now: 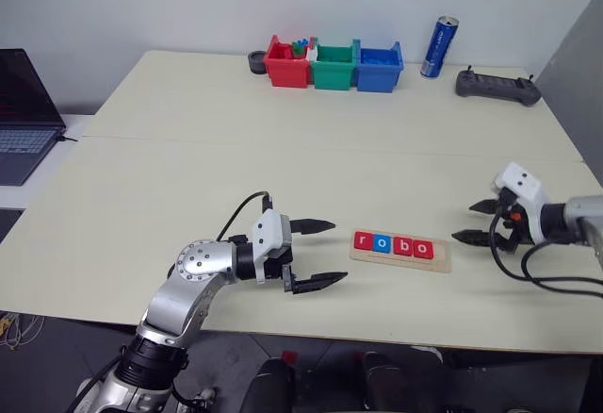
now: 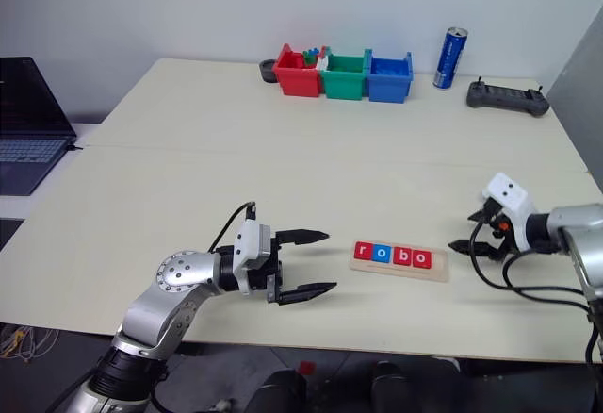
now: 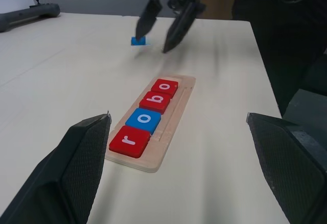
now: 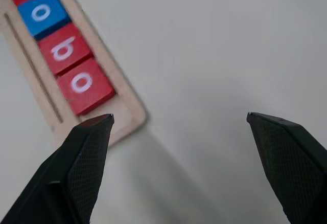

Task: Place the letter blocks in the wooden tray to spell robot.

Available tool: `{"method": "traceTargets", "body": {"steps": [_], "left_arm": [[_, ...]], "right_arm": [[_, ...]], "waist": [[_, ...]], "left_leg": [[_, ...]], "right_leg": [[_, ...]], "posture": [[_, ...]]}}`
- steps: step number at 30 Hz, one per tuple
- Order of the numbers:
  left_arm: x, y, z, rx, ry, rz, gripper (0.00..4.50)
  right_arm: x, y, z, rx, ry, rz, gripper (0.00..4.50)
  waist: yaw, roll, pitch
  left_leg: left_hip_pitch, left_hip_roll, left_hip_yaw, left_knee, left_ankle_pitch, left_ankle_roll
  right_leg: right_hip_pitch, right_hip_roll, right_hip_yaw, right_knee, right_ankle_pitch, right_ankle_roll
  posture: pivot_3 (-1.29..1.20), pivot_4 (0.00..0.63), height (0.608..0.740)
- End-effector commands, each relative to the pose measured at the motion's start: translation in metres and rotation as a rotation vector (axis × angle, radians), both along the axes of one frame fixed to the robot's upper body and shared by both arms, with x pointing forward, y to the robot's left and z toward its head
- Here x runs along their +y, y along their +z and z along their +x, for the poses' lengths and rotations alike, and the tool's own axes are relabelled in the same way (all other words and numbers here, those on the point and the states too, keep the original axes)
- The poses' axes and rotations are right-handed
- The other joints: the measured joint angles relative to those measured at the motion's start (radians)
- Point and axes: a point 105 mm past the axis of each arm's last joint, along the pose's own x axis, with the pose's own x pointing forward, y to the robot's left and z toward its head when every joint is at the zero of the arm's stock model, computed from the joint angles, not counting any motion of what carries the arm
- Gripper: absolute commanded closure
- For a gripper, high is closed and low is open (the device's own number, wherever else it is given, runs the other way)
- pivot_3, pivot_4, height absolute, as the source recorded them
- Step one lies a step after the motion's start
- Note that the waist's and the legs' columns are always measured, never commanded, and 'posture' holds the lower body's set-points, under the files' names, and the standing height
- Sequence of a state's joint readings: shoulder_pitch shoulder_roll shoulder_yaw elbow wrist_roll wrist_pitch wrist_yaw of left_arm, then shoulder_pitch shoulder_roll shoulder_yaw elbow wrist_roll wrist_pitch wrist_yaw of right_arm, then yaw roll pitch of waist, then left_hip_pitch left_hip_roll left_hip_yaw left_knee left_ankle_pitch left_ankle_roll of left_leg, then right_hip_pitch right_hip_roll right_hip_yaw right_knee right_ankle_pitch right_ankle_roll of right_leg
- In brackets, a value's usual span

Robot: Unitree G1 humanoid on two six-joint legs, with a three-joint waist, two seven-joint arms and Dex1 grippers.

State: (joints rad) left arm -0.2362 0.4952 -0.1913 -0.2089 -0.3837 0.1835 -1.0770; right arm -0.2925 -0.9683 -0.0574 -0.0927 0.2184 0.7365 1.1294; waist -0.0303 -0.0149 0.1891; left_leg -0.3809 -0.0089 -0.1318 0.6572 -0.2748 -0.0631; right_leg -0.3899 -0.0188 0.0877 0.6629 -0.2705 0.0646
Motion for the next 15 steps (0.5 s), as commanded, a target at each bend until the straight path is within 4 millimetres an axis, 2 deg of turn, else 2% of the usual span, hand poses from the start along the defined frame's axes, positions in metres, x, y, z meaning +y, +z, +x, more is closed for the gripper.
{"method": "traceTargets", "body": {"steps": [1, 3, 5, 13, 15], "left_arm": [[-0.001, 0.009, 0.002, -0.033, -0.026, -0.014, 0.00], [-0.003, 0.011, 0.003, -0.037, -0.034, -0.016, 0.00], [-0.003, 0.012, 0.004, -0.038, -0.037, -0.016, 0.00], [0.000, 0.010, -0.003, -0.031, -0.042, -0.005, 0.00], [0.000, 0.010, -0.004, -0.030, -0.038, -0.005, 0.00]], "right_arm": [[0.018, 0.008, -0.014, -0.071, 0.112, -0.020, 0.22], [0.023, 0.002, -0.016, -0.076, 0.122, -0.008, 0.66], [0.026, -0.002, -0.015, -0.085, 0.122, -0.006, 1.30], [0.033, -0.006, -0.011, -0.090, 0.146, 0.002, 4.30], [0.032, -0.009, -0.011, -0.080, 0.152, -0.013, 4.47]], "waist": [[-0.003, 0.000, 0.000], [-0.007, 0.000, 0.000], [-0.008, 0.000, 0.000], [-0.006, 0.000, 0.000], [-0.004, 0.000, 0.000]], "left_leg": [[0.000, 0.000, 0.000, 0.000, 0.000, 0.000], [0.001, 0.001, 0.001, 0.000, 0.000, 0.000], [0.001, 0.001, 0.002, 0.000, 0.000, 0.000], [0.001, 0.000, 0.001, 0.001, 0.000, 0.000], [0.001, 0.000, 0.001, 0.001, 0.000, 0.000]], "right_leg": [[0.000, 0.000, 0.000, 0.000, 0.000, 0.000], [0.000, 0.001, 0.000, 0.000, 0.000, 0.000], [0.000, 0.001, 0.001, 0.000, 0.000, 0.001], [0.000, 0.000, 0.001, 0.000, 0.000, 0.001], [0.000, 0.000, 0.001, 0.000, 0.000, 0.001]], "posture": [[0.00, 0.150, 0.740], [0.00, 0.150, 0.740], [0.00, 0.150, 0.740], [0.00, 0.150, 0.740], [0.00, 0.150, 0.740]]}}
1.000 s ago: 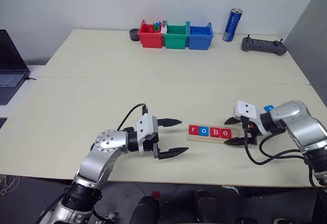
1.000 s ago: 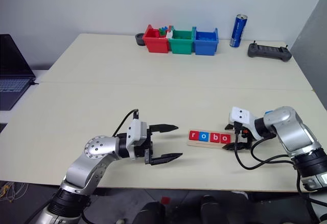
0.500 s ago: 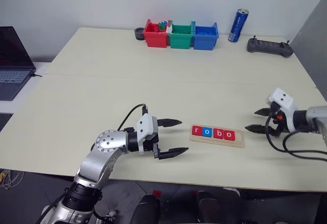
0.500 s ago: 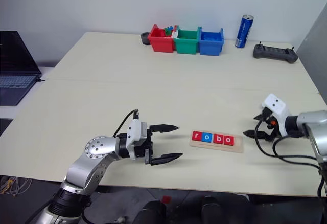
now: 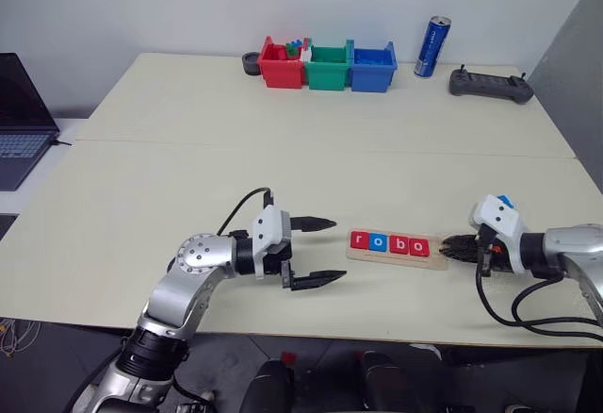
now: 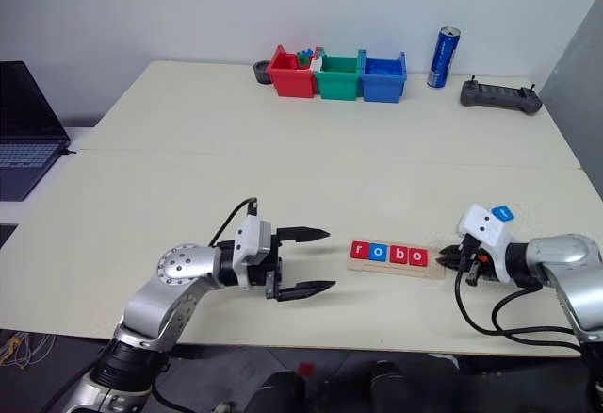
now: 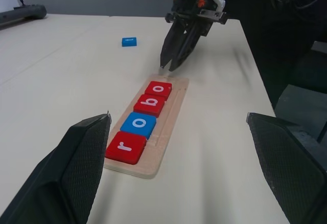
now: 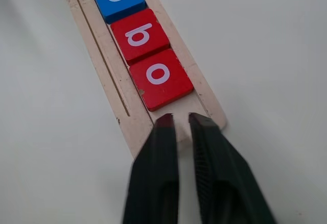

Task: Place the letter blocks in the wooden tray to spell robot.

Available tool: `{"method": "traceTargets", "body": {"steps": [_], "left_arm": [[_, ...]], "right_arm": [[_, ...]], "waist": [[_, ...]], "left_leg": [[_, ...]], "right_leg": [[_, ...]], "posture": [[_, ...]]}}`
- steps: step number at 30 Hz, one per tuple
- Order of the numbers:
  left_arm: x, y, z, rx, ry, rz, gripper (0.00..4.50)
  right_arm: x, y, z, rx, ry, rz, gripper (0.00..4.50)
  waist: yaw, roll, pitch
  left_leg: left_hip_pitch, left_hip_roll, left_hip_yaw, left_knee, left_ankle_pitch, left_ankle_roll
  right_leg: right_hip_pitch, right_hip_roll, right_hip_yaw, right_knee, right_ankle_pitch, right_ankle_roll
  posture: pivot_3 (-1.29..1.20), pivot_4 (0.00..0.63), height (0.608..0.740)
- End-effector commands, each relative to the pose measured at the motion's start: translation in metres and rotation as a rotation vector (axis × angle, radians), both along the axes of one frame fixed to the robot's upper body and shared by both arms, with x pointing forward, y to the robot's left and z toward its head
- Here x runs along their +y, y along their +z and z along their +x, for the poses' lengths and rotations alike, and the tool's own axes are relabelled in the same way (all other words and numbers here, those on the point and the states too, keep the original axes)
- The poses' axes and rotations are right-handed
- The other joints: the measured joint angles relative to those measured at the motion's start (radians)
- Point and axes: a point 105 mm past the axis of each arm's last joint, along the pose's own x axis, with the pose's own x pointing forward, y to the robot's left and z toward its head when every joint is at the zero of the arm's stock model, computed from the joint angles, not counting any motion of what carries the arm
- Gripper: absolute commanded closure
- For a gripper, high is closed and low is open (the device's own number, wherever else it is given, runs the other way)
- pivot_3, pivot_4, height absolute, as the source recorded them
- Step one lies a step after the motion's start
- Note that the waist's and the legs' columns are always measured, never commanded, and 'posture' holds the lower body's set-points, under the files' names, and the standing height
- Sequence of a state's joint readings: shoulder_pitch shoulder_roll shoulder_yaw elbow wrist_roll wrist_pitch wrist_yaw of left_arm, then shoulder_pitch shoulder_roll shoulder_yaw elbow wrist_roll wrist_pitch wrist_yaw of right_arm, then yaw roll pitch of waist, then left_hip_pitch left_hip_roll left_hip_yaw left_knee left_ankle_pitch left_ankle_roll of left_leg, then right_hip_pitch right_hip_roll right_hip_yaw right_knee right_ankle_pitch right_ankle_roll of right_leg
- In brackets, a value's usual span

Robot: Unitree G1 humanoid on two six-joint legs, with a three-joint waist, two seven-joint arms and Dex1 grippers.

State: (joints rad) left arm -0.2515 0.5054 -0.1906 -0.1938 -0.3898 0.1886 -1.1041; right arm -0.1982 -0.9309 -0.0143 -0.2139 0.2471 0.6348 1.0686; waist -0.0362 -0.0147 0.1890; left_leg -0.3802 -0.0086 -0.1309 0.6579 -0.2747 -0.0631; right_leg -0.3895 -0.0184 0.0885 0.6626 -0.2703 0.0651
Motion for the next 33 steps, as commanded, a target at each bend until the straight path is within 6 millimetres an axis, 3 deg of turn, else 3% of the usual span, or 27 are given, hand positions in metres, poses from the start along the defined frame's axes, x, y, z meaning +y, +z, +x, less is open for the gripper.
{"method": "traceTargets", "body": {"steps": [1, 11, 25, 33], "left_arm": [[-0.001, 0.010, -0.005, -0.038, -0.015, -0.017, 0.00], [0.001, 0.011, -0.007, -0.040, -0.010, -0.012, 0.00], [0.001, 0.014, -0.005, -0.048, -0.006, -0.005, 0.00], [0.004, 0.012, 0.002, -0.051, 0.012, -0.008, 0.00]], "right_arm": [[0.000, 0.004, 0.002, -0.026, 0.022, -0.020, 4.47], [0.008, -0.007, 0.005, -0.021, 0.050, -0.037, 4.47], [0.024, -0.006, 0.009, -0.015, 0.085, 0.009, 4.47], [0.005, 0.012, 0.016, -0.046, 0.018, 0.009, 4.47]], "waist": [[0.003, 0.000, 0.000], [0.003, 0.000, 0.000], [0.004, 0.000, 0.000], [0.004, 0.000, 0.000]], "left_leg": [[0.000, 0.000, 0.000, 0.000, 0.000, 0.000], [0.000, 0.000, 0.000, 0.000, 0.000, 0.000], [0.000, 0.000, 0.000, 0.000, 0.000, 0.000], [0.000, 0.000, 0.000, 0.000, 0.000, 0.000]], "right_leg": [[0.000, 0.000, 0.000, 0.000, 0.000, 0.000], [0.000, 0.000, 0.000, 0.000, 0.000, 0.000], [0.000, 0.000, 0.000, 0.000, 0.000, 0.000], [0.000, 0.000, 0.000, 0.000, 0.000, 0.000]], "posture": [[0.00, 0.150, 0.740], [0.00, 0.150, 0.740], [0.00, 0.150, 0.740], [0.00, 0.150, 0.740]]}}
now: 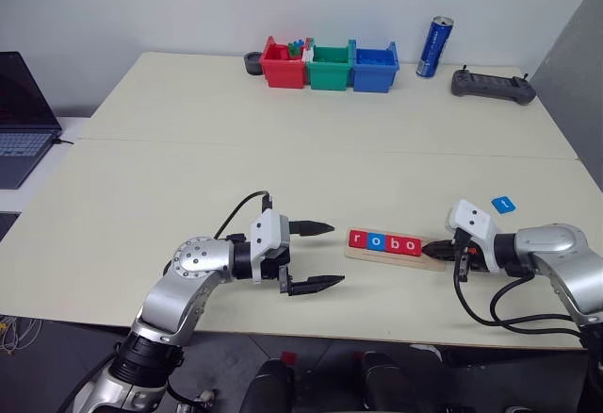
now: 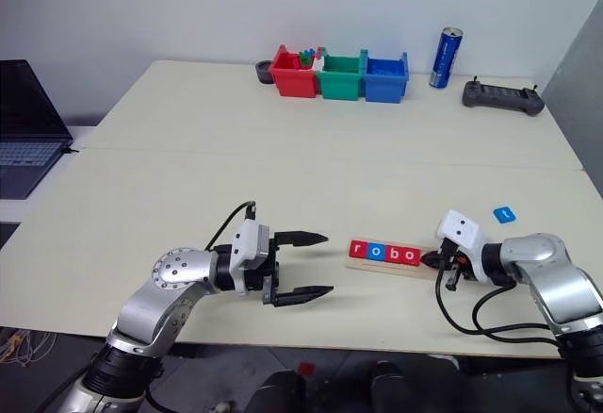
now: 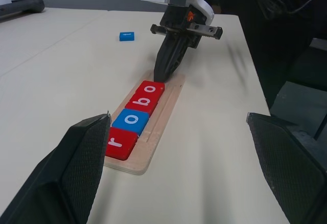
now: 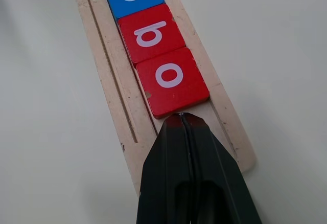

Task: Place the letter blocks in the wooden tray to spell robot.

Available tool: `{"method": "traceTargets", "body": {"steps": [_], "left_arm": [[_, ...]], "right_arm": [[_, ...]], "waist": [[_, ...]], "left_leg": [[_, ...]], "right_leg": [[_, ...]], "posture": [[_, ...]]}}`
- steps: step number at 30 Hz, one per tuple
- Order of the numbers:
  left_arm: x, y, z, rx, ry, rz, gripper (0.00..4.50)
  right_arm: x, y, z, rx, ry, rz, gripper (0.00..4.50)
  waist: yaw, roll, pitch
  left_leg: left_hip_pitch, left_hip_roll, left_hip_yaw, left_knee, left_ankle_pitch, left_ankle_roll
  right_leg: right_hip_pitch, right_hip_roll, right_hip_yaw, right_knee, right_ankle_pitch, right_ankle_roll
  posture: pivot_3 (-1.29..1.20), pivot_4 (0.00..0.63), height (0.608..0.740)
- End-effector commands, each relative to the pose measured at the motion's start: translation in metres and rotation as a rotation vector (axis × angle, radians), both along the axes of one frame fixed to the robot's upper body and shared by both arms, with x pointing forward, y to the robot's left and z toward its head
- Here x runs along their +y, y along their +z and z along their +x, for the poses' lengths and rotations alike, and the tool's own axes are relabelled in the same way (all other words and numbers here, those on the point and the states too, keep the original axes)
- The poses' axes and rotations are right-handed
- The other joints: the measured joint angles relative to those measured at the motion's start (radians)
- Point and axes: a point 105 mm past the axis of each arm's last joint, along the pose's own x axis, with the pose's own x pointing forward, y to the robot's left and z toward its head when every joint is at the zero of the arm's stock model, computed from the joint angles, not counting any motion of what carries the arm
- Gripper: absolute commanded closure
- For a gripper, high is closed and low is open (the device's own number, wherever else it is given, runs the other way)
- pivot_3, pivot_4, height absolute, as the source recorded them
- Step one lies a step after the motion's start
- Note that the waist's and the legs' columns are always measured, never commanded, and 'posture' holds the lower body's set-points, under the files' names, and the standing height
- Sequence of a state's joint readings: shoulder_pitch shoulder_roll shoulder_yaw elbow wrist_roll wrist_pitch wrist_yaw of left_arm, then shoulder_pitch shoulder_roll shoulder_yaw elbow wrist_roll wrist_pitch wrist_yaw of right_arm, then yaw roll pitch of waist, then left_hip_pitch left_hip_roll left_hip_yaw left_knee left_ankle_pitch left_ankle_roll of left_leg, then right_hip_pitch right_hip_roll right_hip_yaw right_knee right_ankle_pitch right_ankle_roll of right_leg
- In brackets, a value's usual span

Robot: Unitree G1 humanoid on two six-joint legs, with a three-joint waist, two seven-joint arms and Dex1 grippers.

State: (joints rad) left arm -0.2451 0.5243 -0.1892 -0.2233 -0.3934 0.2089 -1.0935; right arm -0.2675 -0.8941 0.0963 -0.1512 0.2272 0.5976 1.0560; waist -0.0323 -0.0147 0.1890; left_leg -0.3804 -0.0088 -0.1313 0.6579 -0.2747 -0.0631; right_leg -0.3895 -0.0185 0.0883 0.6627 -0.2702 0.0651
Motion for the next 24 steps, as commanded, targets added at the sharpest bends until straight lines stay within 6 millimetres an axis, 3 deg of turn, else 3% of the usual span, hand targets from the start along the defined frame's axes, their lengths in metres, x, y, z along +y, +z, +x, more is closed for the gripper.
{"method": "traceTargets", "body": {"steps": [1, 3, 7, 11, 17, 24], "left_arm": [[0.003, 0.010, 0.005, -0.050, 0.013, -0.025, 0.00], [0.003, 0.009, 0.008, -0.056, 0.027, -0.028, 0.00], [0.000, 0.008, 0.008, -0.058, 0.032, -0.042, 0.00], [-0.002, 0.009, 0.006, -0.058, 0.029, -0.048, 0.00], [-0.004, 0.012, 0.009, -0.059, 0.018, -0.051, 0.00], [-0.006, 0.014, 0.010, -0.062, -0.001, -0.047, 0.00]], "right_arm": [[-0.015, 0.031, 0.009, -0.076, -0.062, 0.024, 4.47], [-0.025, 0.044, 0.014, -0.096, -0.135, 0.066, 4.47], [-0.049, 0.063, 0.032, -0.213, -0.368, 0.136, 3.61], [-0.073, 0.067, 0.041, -0.334, -0.582, 0.122, 2.18], [-0.080, 0.064, 0.045, -0.432, -0.759, 0.152, 0.04], [-0.098, 0.051, 0.053, -0.465, -0.946, 0.167, 0.01]], "waist": [[0.000, 0.000, 0.000], [0.000, 0.000, 0.000], [0.000, 0.000, 0.000], [0.000, 0.000, 0.000], [0.000, 0.000, 0.000], [-0.001, 0.001, 0.000]], "left_leg": [[0.000, 0.000, 0.000, 0.000, 0.000, 0.000], [0.000, 0.000, 0.000, 0.000, 0.000, 0.000], [0.000, 0.000, 0.000, 0.000, 0.000, 0.000], [0.000, 0.000, 0.000, 0.000, 0.000, 0.000], [0.000, 0.000, 0.000, 0.000, 0.000, 0.000], [0.000, 0.000, 0.000, 0.000, 0.000, 0.000]], "right_leg": [[0.000, 0.000, 0.000, 0.000, 0.000, 0.000], [0.000, 0.000, 0.000, 0.000, 0.000, 0.000], [0.000, 0.000, 0.000, 0.000, 0.000, 0.000], [0.000, 0.000, 0.000, 0.000, 0.000, 0.000], [0.000, 0.000, 0.000, 0.001, 0.000, 0.000], [0.000, 0.000, 0.001, 0.001, 0.000, 0.000]], "posture": [[0.00, 0.150, 0.740], [0.00, 0.150, 0.740], [0.00, 0.150, 0.740], [0.00, 0.150, 0.740], [0.00, 0.150, 0.740], [0.00, 0.150, 0.740]]}}
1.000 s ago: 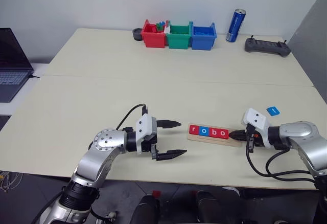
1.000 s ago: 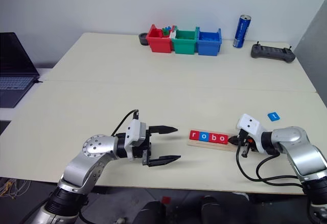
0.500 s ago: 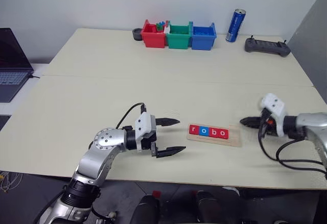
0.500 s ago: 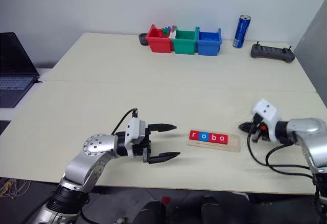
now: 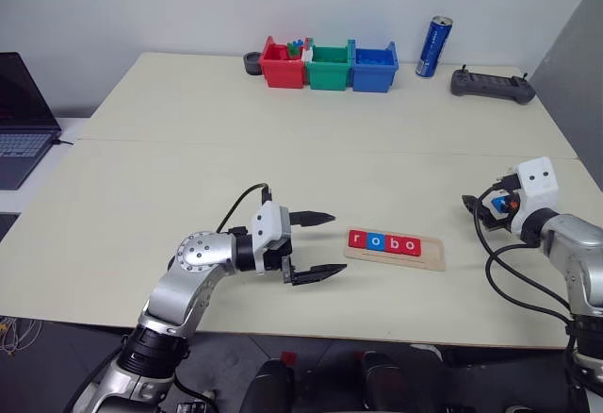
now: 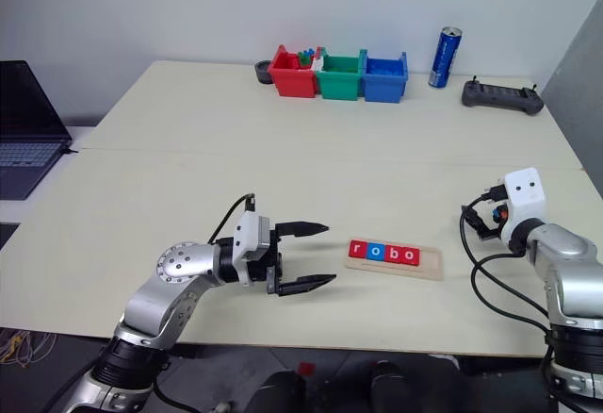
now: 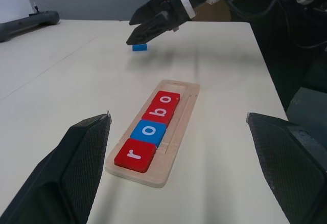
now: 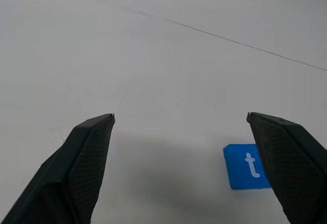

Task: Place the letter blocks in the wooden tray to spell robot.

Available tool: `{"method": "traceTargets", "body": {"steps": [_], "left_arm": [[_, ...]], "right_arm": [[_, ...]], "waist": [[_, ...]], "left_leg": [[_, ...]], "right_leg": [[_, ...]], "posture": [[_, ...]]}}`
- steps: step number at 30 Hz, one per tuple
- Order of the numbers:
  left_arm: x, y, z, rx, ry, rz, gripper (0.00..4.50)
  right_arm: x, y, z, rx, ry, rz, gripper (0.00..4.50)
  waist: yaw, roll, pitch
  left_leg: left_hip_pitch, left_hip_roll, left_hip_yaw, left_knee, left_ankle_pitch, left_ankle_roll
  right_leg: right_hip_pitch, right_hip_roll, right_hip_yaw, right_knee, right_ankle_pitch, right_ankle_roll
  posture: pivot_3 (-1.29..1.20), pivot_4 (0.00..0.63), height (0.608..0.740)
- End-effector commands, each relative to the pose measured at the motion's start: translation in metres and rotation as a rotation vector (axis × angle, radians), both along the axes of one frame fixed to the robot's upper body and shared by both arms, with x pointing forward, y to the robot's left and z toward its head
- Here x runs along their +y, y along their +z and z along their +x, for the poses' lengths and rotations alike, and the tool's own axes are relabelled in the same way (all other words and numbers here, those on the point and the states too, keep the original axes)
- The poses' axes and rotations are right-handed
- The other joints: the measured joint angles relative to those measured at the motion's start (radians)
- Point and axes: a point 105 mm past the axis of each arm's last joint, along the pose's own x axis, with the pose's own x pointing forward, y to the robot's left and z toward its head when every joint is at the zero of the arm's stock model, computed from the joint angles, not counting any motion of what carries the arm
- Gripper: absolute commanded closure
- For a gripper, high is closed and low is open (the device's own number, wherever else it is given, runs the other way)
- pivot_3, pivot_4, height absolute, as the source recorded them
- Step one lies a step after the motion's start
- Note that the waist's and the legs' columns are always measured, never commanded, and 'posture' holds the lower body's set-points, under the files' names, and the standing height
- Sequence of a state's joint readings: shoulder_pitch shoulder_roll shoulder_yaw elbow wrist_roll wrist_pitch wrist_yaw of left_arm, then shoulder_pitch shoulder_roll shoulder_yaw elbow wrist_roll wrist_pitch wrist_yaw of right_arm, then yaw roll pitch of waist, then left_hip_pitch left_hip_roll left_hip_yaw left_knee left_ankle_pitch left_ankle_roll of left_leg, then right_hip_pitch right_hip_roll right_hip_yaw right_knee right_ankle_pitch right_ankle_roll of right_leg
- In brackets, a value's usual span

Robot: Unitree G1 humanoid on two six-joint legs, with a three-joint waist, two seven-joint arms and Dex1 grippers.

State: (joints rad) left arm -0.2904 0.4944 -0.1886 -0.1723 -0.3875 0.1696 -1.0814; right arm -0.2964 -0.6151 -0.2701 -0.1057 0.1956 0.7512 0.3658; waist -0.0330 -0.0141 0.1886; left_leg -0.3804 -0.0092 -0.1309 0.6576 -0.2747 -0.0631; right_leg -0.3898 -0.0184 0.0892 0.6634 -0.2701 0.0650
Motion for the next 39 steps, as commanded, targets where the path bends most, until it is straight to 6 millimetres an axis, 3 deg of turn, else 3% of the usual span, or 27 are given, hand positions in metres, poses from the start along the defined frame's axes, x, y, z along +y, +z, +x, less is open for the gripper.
{"method": "traceTargets", "body": {"steps": [1, 10, 21, 30, 33, 39], "left_arm": [[-0.002, 0.007, 0.000, -0.024, -0.016, -0.015, 0.00], [-0.004, 0.008, -0.003, -0.020, -0.021, -0.017, 0.00], [-0.006, 0.009, -0.004, -0.019, -0.025, -0.020, 0.00], [-0.005, 0.009, -0.002, -0.024, -0.023, -0.016, 0.00], [-0.005, 0.010, -0.002, -0.026, -0.025, -0.015, 0.00], [-0.005, 0.009, -0.003, -0.025, -0.029, -0.016, 0.00]], "right_arm": [[-0.015, 0.012, 0.003, -0.062, -0.082, 0.007, 0.01], [-0.036, 0.003, 0.011, -0.053, -0.159, 0.033, 0.01], [-0.047, -0.014, 0.021, -0.026, -0.211, 0.199, 0.01], [-0.037, -0.023, 0.021, -0.027, -0.201, 0.269, 0.01], [-0.034, -0.023, 0.021, -0.029, -0.199, 0.268, 0.56], [-0.037, -0.025, 0.018, -0.031, -0.227, 0.251, 2.67]], "waist": [[0.000, 0.000, 0.000], [-0.002, 0.000, 0.000], [-0.005, 0.000, 0.000], [-0.009, 0.001, 0.000], [-0.009, 0.001, 0.000], [-0.009, 0.001, 0.000]], "left_leg": [[0.000, 0.000, 0.000, 0.000, 0.000, 0.000], [0.000, 0.000, 0.000, 0.000, 0.000, 0.000], [0.001, 0.000, 0.001, 0.000, 0.000, 0.000], [0.000, 0.000, 0.001, 0.000, 0.000, 0.000], [0.000, 0.000, 0.001, 0.000, 0.000, 0.000], [0.000, 0.000, 0.001, 0.000, 0.000, 0.000]], "right_leg": [[0.000, 0.000, 0.000, 0.000, 0.000, 0.000], [0.000, 0.000, 0.000, 0.000, 0.000, 0.000], [0.000, 0.000, 0.001, 0.000, 0.000, 0.000], [0.000, 0.000, 0.001, 0.001, 0.000, 0.000], [0.000, 0.000, 0.001, 0.001, 0.000, 0.000], [0.000, 0.000, 0.001, 0.001, 0.000, 0.000]], "posture": [[0.00, 0.150, 0.740], [0.00, 0.150, 0.740], [0.00, 0.150, 0.740], [0.00, 0.150, 0.740], [0.00, 0.150, 0.740], [0.00, 0.150, 0.740]]}}
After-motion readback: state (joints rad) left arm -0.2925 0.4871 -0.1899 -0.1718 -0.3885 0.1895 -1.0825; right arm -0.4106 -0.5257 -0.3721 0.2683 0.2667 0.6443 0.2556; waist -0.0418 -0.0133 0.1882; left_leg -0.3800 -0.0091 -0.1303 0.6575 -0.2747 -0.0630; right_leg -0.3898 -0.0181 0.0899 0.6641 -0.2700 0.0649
